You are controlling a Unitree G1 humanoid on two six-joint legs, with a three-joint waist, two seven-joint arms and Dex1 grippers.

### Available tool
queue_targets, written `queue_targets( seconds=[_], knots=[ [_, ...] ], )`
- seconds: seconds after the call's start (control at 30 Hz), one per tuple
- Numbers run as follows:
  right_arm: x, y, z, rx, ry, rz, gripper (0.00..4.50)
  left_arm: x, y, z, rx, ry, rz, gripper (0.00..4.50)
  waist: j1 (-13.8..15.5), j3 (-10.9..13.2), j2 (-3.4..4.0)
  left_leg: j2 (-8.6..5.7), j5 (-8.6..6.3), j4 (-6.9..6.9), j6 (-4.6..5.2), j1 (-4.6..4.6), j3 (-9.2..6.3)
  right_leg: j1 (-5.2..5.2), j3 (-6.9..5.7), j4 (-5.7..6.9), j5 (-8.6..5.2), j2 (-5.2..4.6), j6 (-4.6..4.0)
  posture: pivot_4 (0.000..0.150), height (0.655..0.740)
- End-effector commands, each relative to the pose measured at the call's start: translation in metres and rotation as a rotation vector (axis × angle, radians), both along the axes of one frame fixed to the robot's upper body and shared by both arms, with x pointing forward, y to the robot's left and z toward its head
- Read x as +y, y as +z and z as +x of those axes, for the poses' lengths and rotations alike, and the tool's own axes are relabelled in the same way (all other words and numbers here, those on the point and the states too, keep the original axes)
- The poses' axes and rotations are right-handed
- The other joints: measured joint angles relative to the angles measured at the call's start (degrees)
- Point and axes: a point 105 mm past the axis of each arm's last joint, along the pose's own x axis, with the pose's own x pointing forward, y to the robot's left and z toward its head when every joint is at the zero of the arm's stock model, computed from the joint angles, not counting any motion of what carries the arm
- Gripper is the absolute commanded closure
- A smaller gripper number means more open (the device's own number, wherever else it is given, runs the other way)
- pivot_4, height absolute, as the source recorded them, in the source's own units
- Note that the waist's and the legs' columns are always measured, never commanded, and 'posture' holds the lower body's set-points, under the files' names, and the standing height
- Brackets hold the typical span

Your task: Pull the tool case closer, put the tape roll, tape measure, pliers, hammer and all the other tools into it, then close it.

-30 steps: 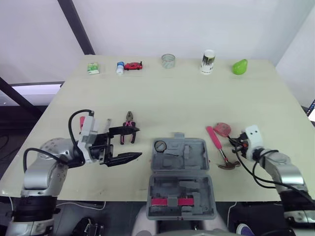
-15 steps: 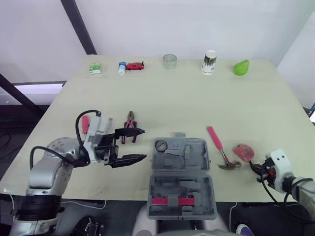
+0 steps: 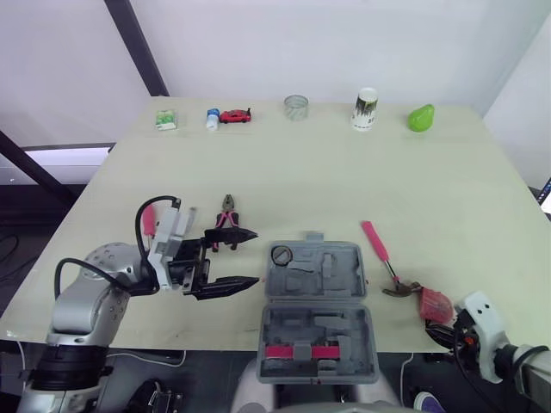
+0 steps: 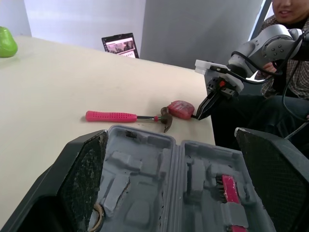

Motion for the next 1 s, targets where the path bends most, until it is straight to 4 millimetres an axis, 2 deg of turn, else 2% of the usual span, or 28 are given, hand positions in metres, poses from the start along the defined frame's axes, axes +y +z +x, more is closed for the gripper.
queue_targets(
  seconds=[0.03, 0.13, 0.23, 0.27, 0.3, 0.33, 0.37, 0.5, 0.6, 0.67, 0.77, 0.87, 1.0],
  knots=[
    [-0.008, 0.007, 0.002, -0.037, 0.018, -0.057, 4.44, -0.002, 0.01, -0.006, -0.034, -0.042, -0.005, 0.0, 0.0, 0.0, 0.0, 0.0, 0.0, 0.0, 0.0, 0.0, 0.01, 0.0, 0.01, 0.0, 0.0, 0.0, 0.0, 0.15, 0.74],
    [-0.003, 0.013, -0.002, -0.032, 0.058, -0.011, 4.44, -0.001, 0.01, -0.011, -0.028, -0.073, 0.001, 0.0, -0.02, 0.0, 0.0, 0.0, 0.0, 0.0, 0.0, 0.0, 0.01, 0.0, 0.0, 0.0, 0.0, 0.0, 0.0, 0.15, 0.74],
    [-0.003, 0.019, -0.005, -0.035, 0.105, 0.001, 3.61, 0.004, 0.008, -0.016, -0.041, -0.106, 0.028, 0.0, -0.01, 0.0, 0.0, 0.0, 0.0, 0.0, 0.0, 0.0, 0.01, 0.0, -0.02, 0.0, -0.01, 0.01, -0.01, 0.15, 0.74],
    [-0.003, 0.022, -0.006, -0.039, 0.125, 0.005, 3.06, 0.006, 0.007, -0.017, -0.052, -0.116, 0.041, 0.0, 0.0, 0.0, 0.0, 0.0, 0.0, 0.0, 0.0, 0.0, 0.01, 0.0, -0.02, 0.0, -0.01, 0.01, 0.0, 0.15, 0.74],
    [-0.002, 0.025, -0.008, -0.042, 0.147, 0.014, 2.79, 0.008, 0.006, -0.018, -0.06, -0.124, 0.051, 0.0, 0.0, 0.0, 0.0, 0.0, 0.0, 0.0, 0.0, 0.0, 0.01, 0.0, -0.02, 0.0, -0.01, 0.0, -0.01, 0.15, 0.74],
    [-0.001, 0.029, -0.012, -0.04, 0.173, 0.032, 2.24, 0.01, 0.006, -0.018, -0.074, -0.129, 0.058, 0.0, 0.02, 0.0, 0.0, 0.0, 0.0, 0.0, 0.0, 0.0, 0.01, 0.0, -0.01, 0.0, -0.01, 0.0, -0.01, 0.15, 0.74],
    [-0.003, 0.036, -0.013, -0.065, 0.199, 0.045, 1.87, 0.012, 0.006, -0.018, -0.092, -0.145, 0.068, 0.0, 0.05, 0.0, -0.01, 0.0, 0.0, 0.0, 0.0, 0.0, 0.02, 0.01, -0.02, -0.01, -0.01, 0.0, 0.0, 0.15, 0.74],
    [-0.021, 0.051, -0.01, -0.174, 0.27, 0.016, 0.07, 0.015, 0.006, -0.02, -0.147, -0.188, 0.091, 0.0, 0.04, -0.01, -0.13, -0.02, 0.0, 0.01, 0.0, 0.0, 0.05, 0.03, -0.06, -0.03, -0.01, 0.0, 0.01, 0.15, 0.74],
    [-0.033, 0.06, 0.009, -0.312, 0.292, -0.02, 0.07, 0.015, 0.01, -0.017, -0.186, -0.212, 0.095, 0.0, 0.05, -0.01, -0.15, -0.01, 0.0, 0.02, 0.0, 0.0, 0.07, 0.03, -0.05, -0.03, -0.01, 0.0, 0.01, 0.15, 0.74],
    [-0.04, 0.059, 0.018, -0.373, 0.306, -0.057, 0.07, 0.014, 0.012, -0.015, -0.216, -0.231, 0.102, 0.0, -0.02, 0.04, -0.27, 0.0, 0.0, 0.06, 0.0, 0.0, 0.1, 0.05, -0.09, -0.03, 0.0, 0.02, 0.0, 0.15, 0.74],
    [-0.043, 0.044, 0.017, -0.364, 0.452, -0.111, 0.07, 0.009, 0.02, -0.013, -0.232, -0.267, 0.072, 0.0, 0.15, 0.07, -0.19, -0.01, 0.0, 0.09, 0.0, 0.01, 0.2, 0.05, -0.02, -0.02, 0.0, 0.01, 0.01, 0.15, 0.74],
    [-0.048, 0.039, 0.028, -0.418, 0.446, -0.109, 0.07, 0.003, 0.025, -0.013, -0.244, -0.305, 0.051, 0.0, 0.22, 0.08, -0.19, -0.01, 0.0, 0.09, 0.0, -0.01, 0.22, 0.05, -0.05, -0.02, 0.0, 0.01, 0.0, 0.15, 0.74],
    [-0.044, 0.02, 0.029, -0.383, 0.524, -0.119, 0.07, -0.006, 0.029, -0.017, -0.237, -0.37, 0.052, 0.0, 0.04, 0.11, -0.14, -0.01, 0.0, 0.09, 0.0, 0.01, 0.24, 0.05, -0.02, 0.01, 0.0, 0.02, 0.0, 0.15, 0.74]
  ],
)
